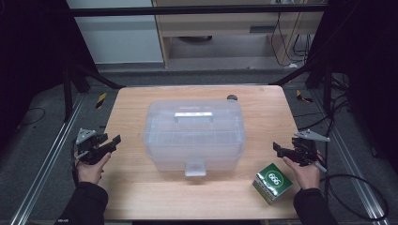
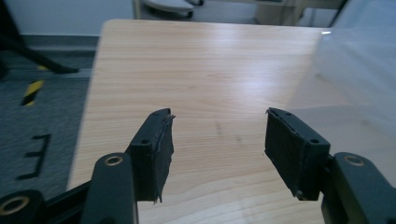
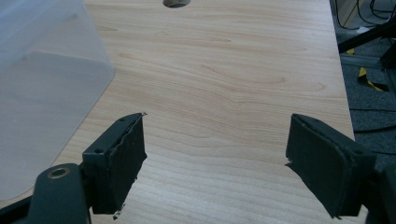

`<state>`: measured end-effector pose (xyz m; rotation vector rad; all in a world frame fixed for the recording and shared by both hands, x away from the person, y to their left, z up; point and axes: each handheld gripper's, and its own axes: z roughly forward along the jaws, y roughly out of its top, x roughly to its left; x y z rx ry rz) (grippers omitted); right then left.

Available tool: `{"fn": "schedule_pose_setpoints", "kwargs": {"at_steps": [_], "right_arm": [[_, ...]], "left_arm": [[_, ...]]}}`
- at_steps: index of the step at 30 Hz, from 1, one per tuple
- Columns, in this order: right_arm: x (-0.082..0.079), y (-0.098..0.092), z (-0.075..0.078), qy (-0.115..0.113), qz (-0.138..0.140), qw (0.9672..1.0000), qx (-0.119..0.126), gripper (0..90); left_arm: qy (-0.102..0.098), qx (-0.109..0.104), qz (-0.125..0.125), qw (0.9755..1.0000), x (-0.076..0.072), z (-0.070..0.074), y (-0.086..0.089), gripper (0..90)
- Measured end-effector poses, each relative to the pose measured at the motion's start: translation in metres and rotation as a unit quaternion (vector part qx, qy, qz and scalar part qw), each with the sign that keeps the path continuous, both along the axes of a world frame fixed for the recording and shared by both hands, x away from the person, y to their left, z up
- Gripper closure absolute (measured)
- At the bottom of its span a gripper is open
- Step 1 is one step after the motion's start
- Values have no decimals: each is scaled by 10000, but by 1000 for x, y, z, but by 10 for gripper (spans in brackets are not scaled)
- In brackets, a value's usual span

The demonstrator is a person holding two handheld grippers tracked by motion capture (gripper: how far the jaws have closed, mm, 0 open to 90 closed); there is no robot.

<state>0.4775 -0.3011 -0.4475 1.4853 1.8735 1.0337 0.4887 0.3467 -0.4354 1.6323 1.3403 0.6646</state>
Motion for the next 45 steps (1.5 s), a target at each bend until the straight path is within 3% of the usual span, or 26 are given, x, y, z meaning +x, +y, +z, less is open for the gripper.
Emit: {"fn": "schedule_pose_setpoints", "kwargs": {"at_steps": [4, 7, 18, 20, 21, 26, 29, 34, 38, 39, 40, 43, 44, 45], "right_arm": [[-4, 4, 4, -58, 92, 9999, 0, 193], [-8, 8, 9, -129, 187, 9997, 13, 191], [-11, 13, 10, -147, 299, 9994, -56, 176], [-11, 13, 10, -131, 306, 9994, -48, 174], [-10, 13, 9, -119, 329, 9994, -76, 170], [-9, 14, 8, -81, 385, 9991, -155, 161], [-9, 14, 10, -75, 390, 9992, -85, 158], [-9, 15, 9, -85, 423, 9989, -159, 149], [-9, 15, 11, -117, 445, 9988, -171, 144], [-10, 14, 12, -163, 443, 9988, -157, 144], [-10, 14, 12, -163, 443, 9988, -157, 144], [-10, 14, 13, -191, 435, 9987, -166, 144], [-10, 14, 13, -191, 435, 9987, -166, 144], [-11, 14, 13, -178, 440, 9988, -128, 144]], "left_arm": [[-95, 164, -119, 9998, -2, 4, -8, 415], [-323, 290, -250, 9987, -5, 13, -14, 413], [-432, 533, -574, 9960, -8, 36, -17, 334], [-441, 574, -661, 9952, -8, 41, -19, 326], [-489, 664, -767, 9936, -7, 45, -22, 322], [-553, 636, -917, 9922, -8, 55, -24, 304], [-547, 729, -1154, 9891, -7, 62, -30, 293], [-543, 812, -1309, 9866, -6, 68, -33, 286], [-575, 758, -1394, 9856, -5, 75, -35, 275], [-624, 823, -1470, 9837, -4, 80, -38, 275], [-624, 823, -1470, 9837, -4, 80, -38, 275], [-657, 1040, -1643, 9787, -2, 92, -47, 275], [-657, 1040, -1643, 9787, -2, 92, -47, 275], [-671, 1208, -1708, 9756, -1, 98, -52, 274]]}}
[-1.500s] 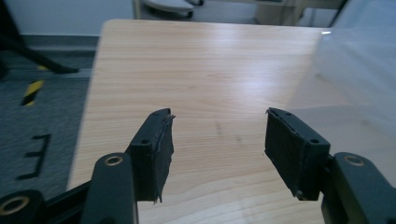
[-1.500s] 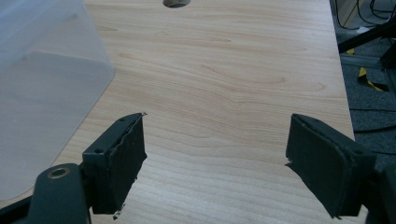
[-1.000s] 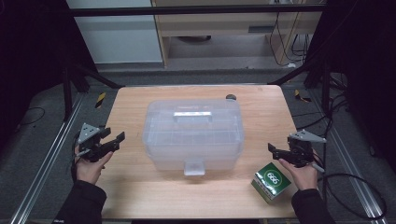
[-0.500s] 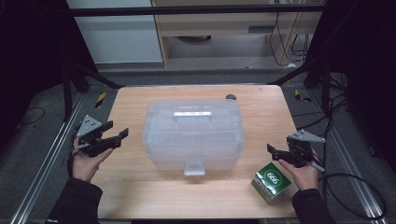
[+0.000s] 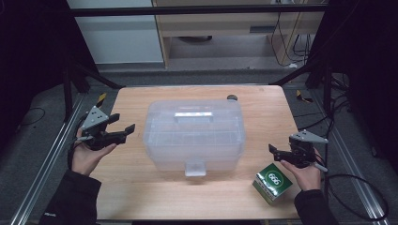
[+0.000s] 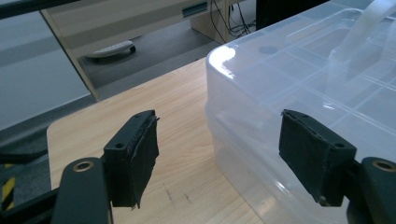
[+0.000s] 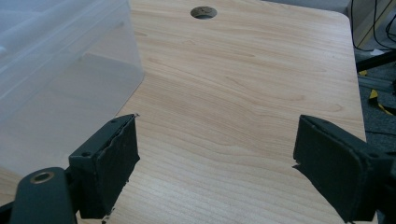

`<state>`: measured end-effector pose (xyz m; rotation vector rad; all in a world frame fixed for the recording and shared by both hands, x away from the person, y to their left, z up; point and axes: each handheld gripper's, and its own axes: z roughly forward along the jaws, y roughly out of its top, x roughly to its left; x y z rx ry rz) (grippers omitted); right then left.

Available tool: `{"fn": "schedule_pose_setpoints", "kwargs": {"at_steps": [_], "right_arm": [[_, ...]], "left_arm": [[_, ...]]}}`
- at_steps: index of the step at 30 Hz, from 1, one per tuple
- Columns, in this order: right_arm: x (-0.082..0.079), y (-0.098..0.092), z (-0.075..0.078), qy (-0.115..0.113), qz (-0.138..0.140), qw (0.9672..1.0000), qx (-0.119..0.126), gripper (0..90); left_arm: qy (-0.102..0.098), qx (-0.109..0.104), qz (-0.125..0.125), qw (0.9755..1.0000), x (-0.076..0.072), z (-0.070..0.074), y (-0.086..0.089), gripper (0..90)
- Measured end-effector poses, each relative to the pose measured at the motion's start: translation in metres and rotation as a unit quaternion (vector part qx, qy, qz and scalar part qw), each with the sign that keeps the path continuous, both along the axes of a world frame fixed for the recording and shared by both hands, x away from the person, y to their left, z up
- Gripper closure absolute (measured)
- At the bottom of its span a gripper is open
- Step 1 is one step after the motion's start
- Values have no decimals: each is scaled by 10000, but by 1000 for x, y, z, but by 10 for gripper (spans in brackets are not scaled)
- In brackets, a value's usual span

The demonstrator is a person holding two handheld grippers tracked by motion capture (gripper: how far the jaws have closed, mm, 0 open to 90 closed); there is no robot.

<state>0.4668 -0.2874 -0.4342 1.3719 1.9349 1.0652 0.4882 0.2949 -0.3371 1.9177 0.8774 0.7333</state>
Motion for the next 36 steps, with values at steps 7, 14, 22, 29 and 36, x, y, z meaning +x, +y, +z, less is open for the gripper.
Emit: {"fn": "schedule_pose_setpoints", "kwargs": {"at_steps": [7, 14, 22, 29, 36], "right_arm": [[0, 0, -1, 2, 23, 10000, -42, 144], [0, 1, 0, 6, 69, 10000, -67, 163], [-3, 4, 3, -60, 107, 9998, -152, 279], [-4, 4, 6, -137, 230, 9995, -147, 392], [-4, 8, 8, -90, 411, 9990, -132, 435]], "left_arm": [[-106, 151, -176, 9997, 3, 15, -13, 273], [-282, 600, -410, 9970, 4, 26, -32, 282], [-422, 627, -525, 9958, 2, 38, -45, 286], [-505, 737, -653, 9939, -1, 46, -55, 286], [-544, 942, -806, 9908, -3, 53, -65, 285]]}}
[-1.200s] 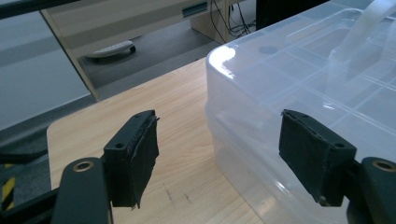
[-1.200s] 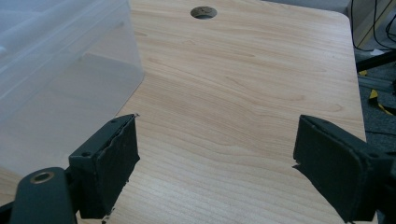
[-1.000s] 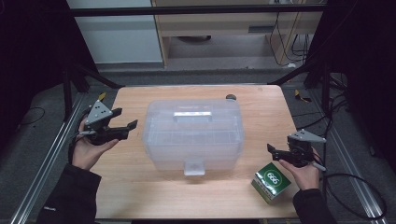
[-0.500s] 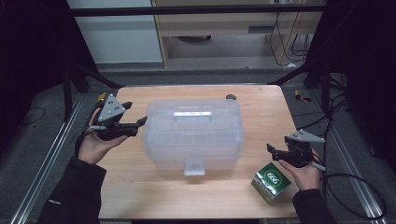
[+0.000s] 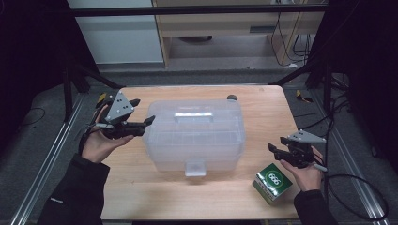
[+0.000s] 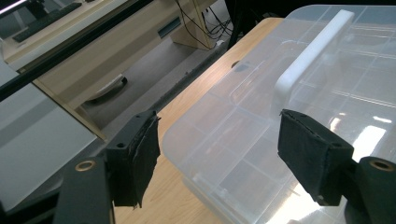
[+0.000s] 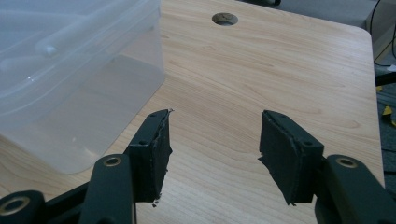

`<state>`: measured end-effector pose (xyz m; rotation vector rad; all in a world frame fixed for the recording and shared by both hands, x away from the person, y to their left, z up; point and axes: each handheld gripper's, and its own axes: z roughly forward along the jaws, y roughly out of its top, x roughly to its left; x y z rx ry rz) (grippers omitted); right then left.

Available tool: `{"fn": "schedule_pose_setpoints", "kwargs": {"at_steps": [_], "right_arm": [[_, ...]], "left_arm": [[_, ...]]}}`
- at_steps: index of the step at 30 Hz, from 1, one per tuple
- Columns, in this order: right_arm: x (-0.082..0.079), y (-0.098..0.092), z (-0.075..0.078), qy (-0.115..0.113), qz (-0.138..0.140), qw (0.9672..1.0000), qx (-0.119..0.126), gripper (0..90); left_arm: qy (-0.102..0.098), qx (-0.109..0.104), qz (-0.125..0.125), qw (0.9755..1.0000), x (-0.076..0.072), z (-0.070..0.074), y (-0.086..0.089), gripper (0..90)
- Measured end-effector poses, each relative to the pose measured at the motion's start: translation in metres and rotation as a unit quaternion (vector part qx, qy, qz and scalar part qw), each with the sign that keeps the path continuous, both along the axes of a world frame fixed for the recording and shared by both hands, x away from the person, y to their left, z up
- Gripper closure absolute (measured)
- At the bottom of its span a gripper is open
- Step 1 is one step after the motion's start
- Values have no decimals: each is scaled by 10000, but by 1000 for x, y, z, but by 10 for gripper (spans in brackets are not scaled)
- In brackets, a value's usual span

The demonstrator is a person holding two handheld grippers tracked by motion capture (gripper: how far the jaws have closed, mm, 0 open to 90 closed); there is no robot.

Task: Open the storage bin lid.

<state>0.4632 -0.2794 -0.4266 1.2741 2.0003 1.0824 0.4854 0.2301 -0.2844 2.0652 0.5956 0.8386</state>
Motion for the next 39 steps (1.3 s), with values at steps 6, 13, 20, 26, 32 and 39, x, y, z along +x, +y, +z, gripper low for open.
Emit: {"fn": "schedule_pose_setpoints", "kwargs": {"at_steps": [6, 13, 20, 26, 32, 39], "right_arm": [[1, 1, -1, 93, -25, 10000, -17, 400], [1, 3, -2, 212, 27, 9997, 96, 424], [1, 3, -1, 253, 30, 9996, 83, 432], [1, 4, -1, 259, 35, 9996, 54, 432], [1, 4, 0, 244, 37, 9997, 44, 432], [1, 4, -1, 242, 39, 9997, 25, 434]], "left_arm": [[-23, 339, -150, 9993, 0, 3, -10, 287], [-42, 638, -278, 9976, 0, 5, -21, 290], [-82, 999, -449, 9939, 1, 6, -40, 298], [-100, 1210, -496, 9914, 3, 6, -51, 309], [-106, 1374, -546, 9890, 4, 4, -59, 320], [-129, 1552, -625, 9858, 8, 1, -69, 329]]}}
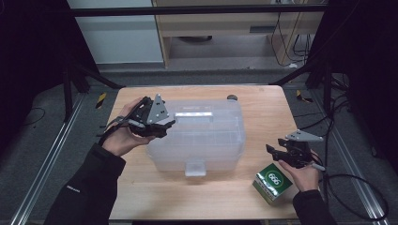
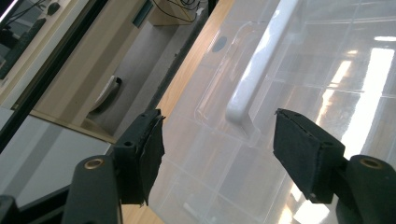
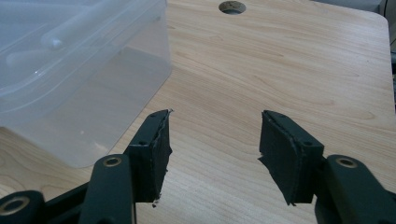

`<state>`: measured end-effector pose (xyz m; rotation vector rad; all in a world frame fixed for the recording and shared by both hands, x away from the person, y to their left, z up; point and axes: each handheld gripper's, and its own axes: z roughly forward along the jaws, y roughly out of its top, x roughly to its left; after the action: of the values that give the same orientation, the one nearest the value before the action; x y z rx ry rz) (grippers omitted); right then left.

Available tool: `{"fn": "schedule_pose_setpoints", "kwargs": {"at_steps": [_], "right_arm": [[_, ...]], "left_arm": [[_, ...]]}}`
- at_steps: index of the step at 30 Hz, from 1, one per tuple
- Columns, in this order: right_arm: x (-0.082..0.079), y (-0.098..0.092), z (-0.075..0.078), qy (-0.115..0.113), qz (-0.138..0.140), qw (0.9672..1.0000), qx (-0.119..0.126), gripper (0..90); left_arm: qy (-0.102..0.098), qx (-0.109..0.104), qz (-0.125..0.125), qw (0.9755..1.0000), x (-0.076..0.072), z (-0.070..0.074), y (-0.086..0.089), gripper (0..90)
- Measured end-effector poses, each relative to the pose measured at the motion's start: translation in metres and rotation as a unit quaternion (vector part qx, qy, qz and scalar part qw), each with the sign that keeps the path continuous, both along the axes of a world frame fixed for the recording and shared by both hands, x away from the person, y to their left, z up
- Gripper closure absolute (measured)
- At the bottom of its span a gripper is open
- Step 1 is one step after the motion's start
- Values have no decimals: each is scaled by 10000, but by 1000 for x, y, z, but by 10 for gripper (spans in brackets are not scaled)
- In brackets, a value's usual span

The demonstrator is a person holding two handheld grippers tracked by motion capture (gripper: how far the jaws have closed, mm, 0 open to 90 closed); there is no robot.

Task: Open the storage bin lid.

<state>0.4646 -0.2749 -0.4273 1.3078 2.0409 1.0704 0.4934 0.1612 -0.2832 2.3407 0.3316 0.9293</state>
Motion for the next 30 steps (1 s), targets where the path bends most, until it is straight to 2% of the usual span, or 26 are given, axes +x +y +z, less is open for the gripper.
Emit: {"fn": "schedule_pose_setpoints", "kwargs": {"at_steps": [6, 9, 14, 18, 21, 22, 23, 24, 25, 28, 30], "right_arm": [[0, 1, -1, 8, 6, 10000, -9, 437], [0, 2, -1, 28, 28, 10000, -25, 438], [0, 2, -1, 23, 32, 10000, -31, 439], [0, 2, -1, 43, 30, 10000, -9, 439], [1, 2, -1, 37, 45, 10000, -34, 440], [1, 2, -1, 37, 45, 10000, -34, 440], [1, 2, -1, 40, 50, 10000, -36, 440], [1, 2, -1, 40, 50, 10000, -36, 440], [1, 2, -1, 40, 49, 10000, -38, 440], [1, 2, -1, 46, 53, 10000, -33, 441], [1, 2, -1, 42, 52, 10000, -30, 442]], "left_arm": [[15, 179, -91, 9998, 3, -4, -9, 340], [-71, 301, -165, 9994, 5, -6, -16, 357], [-104, 384, -212, 9990, 8, -8, -21, 373], [-155, 538, -254, 9981, 11, -10, -25, 392], [-241, 708, -311, 9967, 13, -10, -29, 421], [-241, 708, -311, 9967, 13, -10, -29, 428], [-289, 866, -341, 9952, 14, -11, -32, 433], [-289, 866, -341, 9952, 14, -11, -32, 436], [-336, 975, -370, 9940, 14, -11, -33, 436], [-352, 1087, -398, 9927, 16, -12, -37, 458], [-343, 1082, -394, 9928, 16, -13, -38, 478]]}}
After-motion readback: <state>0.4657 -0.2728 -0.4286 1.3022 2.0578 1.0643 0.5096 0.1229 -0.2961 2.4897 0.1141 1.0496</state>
